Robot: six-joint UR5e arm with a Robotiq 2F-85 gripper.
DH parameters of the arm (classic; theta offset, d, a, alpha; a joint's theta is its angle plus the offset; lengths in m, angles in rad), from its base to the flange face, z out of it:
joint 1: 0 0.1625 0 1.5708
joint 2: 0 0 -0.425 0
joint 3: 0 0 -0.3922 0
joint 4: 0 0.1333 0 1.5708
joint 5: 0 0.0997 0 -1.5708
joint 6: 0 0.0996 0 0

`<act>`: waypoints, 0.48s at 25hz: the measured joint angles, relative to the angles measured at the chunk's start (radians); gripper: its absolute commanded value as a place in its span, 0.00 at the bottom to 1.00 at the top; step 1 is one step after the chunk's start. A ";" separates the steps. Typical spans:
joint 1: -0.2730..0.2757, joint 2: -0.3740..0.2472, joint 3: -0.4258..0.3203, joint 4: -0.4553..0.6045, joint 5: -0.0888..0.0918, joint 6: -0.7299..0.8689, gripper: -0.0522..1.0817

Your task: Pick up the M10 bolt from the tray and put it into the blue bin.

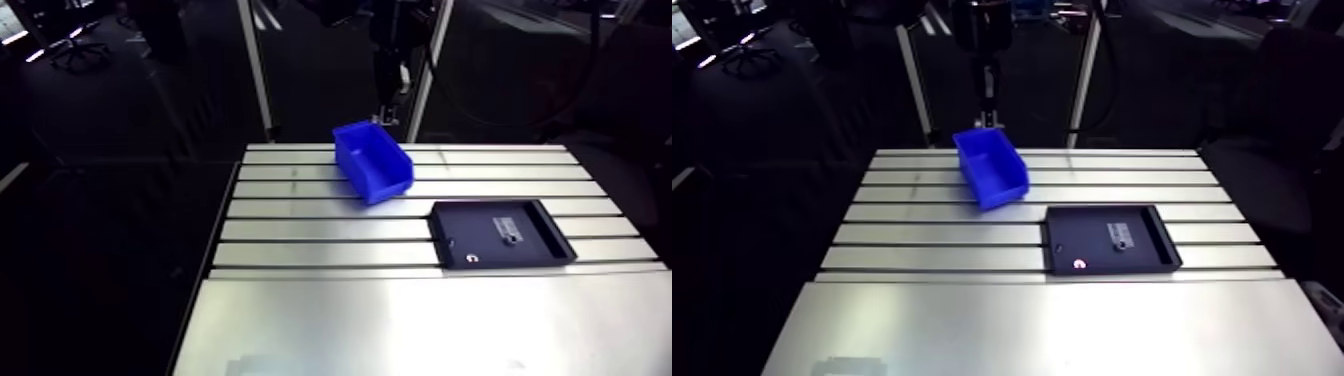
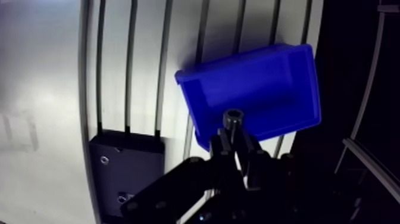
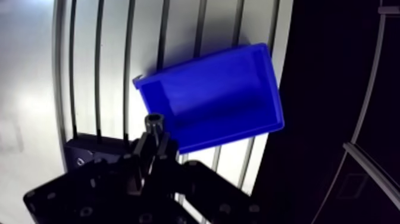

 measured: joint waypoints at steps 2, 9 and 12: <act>0.000 0.013 0.001 -0.015 0.000 0.002 0.92; -0.001 0.049 0.003 -0.035 -0.001 0.008 0.92; -0.001 0.067 0.004 -0.048 0.001 0.019 0.92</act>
